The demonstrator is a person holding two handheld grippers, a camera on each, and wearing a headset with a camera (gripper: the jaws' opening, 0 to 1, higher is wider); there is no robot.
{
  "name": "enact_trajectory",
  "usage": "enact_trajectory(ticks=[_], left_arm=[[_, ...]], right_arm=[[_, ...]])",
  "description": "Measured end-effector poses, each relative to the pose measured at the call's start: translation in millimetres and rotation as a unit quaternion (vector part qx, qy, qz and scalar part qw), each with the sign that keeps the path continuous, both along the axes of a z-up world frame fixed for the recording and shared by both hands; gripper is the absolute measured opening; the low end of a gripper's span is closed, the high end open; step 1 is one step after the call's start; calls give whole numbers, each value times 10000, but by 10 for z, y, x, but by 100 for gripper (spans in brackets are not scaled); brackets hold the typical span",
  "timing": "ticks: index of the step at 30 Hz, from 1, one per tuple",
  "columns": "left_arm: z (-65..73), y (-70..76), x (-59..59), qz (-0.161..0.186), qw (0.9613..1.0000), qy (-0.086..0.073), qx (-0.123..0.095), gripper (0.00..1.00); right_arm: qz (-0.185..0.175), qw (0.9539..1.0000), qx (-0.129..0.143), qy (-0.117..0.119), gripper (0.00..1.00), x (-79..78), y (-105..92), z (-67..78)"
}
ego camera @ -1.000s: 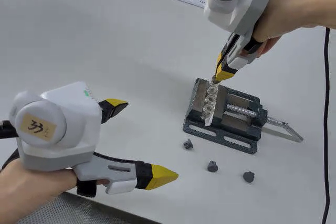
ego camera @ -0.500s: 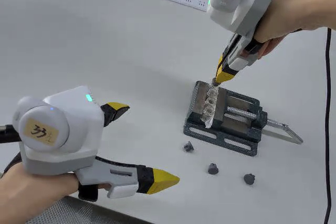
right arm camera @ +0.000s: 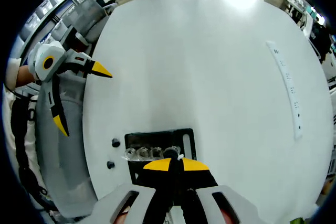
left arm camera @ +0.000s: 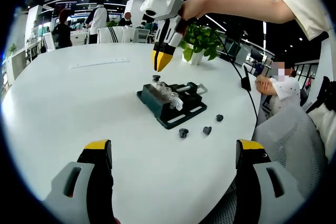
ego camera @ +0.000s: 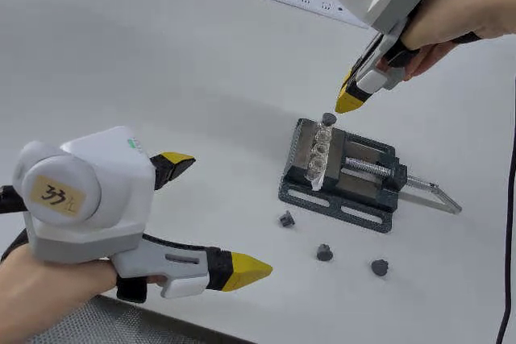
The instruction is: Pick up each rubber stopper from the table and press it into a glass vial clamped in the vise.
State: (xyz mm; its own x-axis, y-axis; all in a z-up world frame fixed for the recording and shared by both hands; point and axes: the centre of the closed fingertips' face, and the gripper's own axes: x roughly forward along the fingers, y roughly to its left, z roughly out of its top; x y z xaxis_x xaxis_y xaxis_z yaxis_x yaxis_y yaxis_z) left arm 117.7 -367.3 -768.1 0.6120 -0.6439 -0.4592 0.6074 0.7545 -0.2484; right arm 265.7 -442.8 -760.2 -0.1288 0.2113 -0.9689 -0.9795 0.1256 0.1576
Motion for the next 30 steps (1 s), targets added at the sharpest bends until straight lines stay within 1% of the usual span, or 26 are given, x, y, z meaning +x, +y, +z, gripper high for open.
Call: enact_trajectory(ticks=[1,3,5,6,7,9,12,14,18,19,22,23,25,30], left_arm=[[0,-1,-1,3,10000,0,8,98],[2,-4,-2,6,10000,1,9,98],[3,-2,-2,10,10000,-1,12,98],[3,-3,-2,10,10000,-2,14,98],[2,-4,-2,10,10000,-1,20,98],[1,-4,-3,11,10000,3,12,98],[-6,3,-5,6,10000,6,29,98],[-8,3,-8,4,10000,11,28,98],[-12,2,-15,-5,10000,17,36,98],[-15,5,-16,-6,10000,21,43,98],[-15,4,-17,-3,10000,27,34,98],[-22,6,-22,-4,10000,48,34,98],[-21,5,-23,-8,10000,44,39,98],[-21,0,-27,-14,10000,53,43,98]], right_arm=[[-112,9999,78,76,0,-36,24,3],[-173,9996,101,215,0,-85,33,0],[-152,9997,105,184,0,-63,39,-17],[-125,9998,63,159,0,-53,30,-30],[-118,9998,73,144,0,-71,27,-23],[-137,9997,77,201,0,-91,27,-25],[-99,9997,36,201,0,-83,17,-52],[-112,9997,42,194,0,-49,21,-59],[-109,9997,62,221,0,-70,22,-55],[-62,9997,68,223,0,-78,23,-51],[4,9998,58,192,0,-120,19,-37],[9,9998,49,178,0,-118,17,-36],[30,9998,44,177,0,-118,15,-36],[63,9999,-6,146,0,-36,28,-73]])
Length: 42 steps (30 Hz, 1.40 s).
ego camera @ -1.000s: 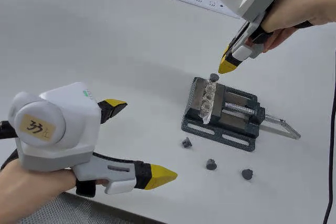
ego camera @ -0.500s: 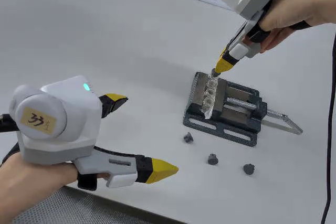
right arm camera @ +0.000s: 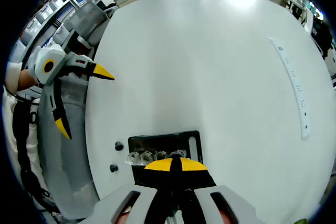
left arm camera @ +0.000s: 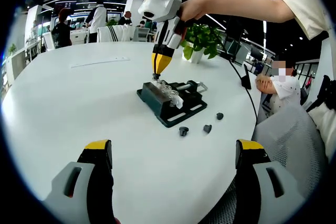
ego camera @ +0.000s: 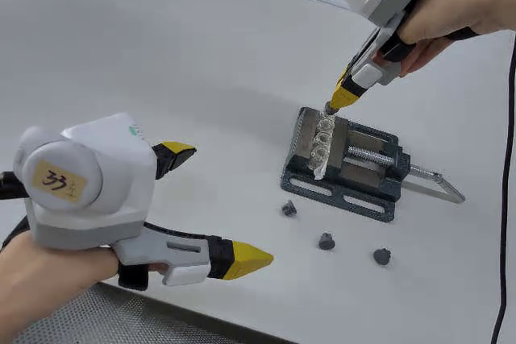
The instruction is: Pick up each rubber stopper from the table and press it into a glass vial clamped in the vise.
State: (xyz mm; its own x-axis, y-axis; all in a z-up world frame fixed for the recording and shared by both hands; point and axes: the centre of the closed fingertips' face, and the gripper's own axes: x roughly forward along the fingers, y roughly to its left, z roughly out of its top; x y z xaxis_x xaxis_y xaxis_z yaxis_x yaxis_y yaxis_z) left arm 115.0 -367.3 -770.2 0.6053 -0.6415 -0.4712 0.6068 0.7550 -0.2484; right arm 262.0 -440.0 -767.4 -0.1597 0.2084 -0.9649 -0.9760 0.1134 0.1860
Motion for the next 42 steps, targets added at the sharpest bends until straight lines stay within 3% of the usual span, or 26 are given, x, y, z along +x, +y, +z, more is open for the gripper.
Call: enact_trajectory(ticks=[4,6,15,17,29,42], left_arm=[[-1,-7,-2,-11,10000,0,-5,98],[-8,-3,-1,-15,10000,0,10,98],[-6,7,10,11,10000,-3,-9,98],[-7,10,13,24,10000,3,-18,98],[-25,4,8,28,10000,45,-31,98],[-38,7,13,66,9999,87,-38,98]], right_arm=[[137,9998,-104,-94,0,7,7,-15],[173,9996,-174,-115,0,95,-3,-48],[466,9981,-314,-270,0,56,-26,-32],[321,9986,-310,-270,0,56,-25,-33],[434,9981,-324,-292,0,-21,-5,-41],[493,9978,-372,-244,1,5,-16,-52]])
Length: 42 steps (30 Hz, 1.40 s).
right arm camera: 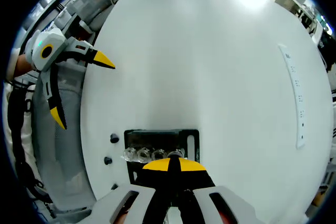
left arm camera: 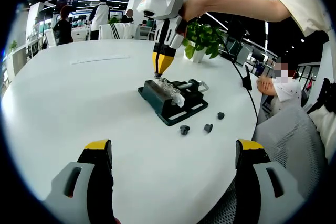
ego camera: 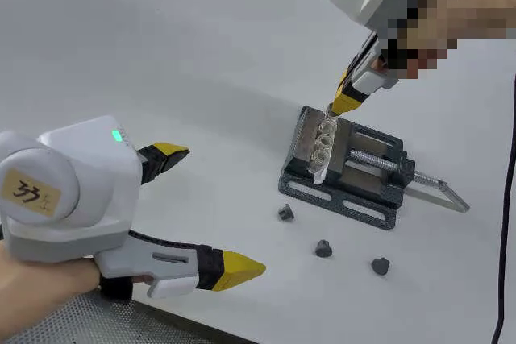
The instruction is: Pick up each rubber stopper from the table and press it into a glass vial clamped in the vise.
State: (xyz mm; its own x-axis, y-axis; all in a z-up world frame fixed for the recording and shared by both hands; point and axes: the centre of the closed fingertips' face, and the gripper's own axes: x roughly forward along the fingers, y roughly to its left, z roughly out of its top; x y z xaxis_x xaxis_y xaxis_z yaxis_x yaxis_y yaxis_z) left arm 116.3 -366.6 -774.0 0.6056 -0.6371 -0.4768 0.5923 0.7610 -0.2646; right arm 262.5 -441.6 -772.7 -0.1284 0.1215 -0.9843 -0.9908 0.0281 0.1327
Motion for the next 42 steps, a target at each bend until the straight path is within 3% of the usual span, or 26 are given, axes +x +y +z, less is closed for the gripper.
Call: enact_trajectory(ticks=[15,33,42], left_arm=[[13,-19,3,-11,10000,3,-19,97],[83,13,49,71,9998,-174,-23,97],[129,30,63,121,9996,-237,-50,97]], right_arm=[[-95,9999,5,-55,1,-12,-8,11],[36,9997,31,-222,1,-4,18,25],[7,9991,295,-311,0,-10,2,37]])
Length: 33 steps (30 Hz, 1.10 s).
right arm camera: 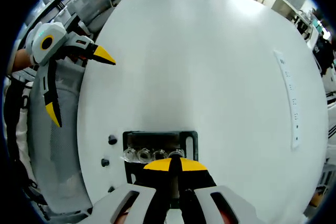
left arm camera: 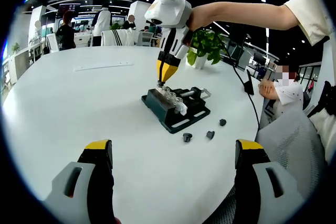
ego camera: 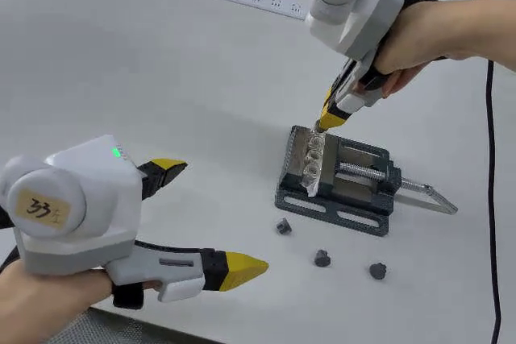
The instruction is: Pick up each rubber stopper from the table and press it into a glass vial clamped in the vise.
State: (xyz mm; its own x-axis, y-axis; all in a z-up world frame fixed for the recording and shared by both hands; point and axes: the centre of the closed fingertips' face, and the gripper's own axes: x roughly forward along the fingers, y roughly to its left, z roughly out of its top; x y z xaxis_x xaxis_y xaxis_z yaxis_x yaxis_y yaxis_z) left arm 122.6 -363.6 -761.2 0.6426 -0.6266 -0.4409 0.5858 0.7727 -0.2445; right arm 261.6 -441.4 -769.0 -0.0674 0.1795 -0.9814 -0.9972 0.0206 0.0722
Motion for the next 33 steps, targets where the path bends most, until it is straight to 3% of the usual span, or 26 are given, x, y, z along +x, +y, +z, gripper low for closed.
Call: enact_trajectory(ticks=[8,9,13,22,29,33], left_arm=[[23,-5,-1,-58,10000,-11,28,97],[21,4,-2,-55,10000,-3,45,97],[32,11,4,-33,10000,-4,24,97],[51,11,4,-56,10000,-5,43,97],[80,60,26,-80,9999,-20,116,97],[107,77,48,-96,9998,-56,146,97]], right_arm=[[-103,9997,216,-66,0,-17,-19,19],[-110,9995,260,-172,3,32,-19,22],[-105,9996,215,-142,8,12,-106,45],[-145,9982,577,-20,23,-124,-137,62],[-188,9959,886,-55,39,-204,-117,65],[-276,9939,1066,-104,43,-272,-146,77]])
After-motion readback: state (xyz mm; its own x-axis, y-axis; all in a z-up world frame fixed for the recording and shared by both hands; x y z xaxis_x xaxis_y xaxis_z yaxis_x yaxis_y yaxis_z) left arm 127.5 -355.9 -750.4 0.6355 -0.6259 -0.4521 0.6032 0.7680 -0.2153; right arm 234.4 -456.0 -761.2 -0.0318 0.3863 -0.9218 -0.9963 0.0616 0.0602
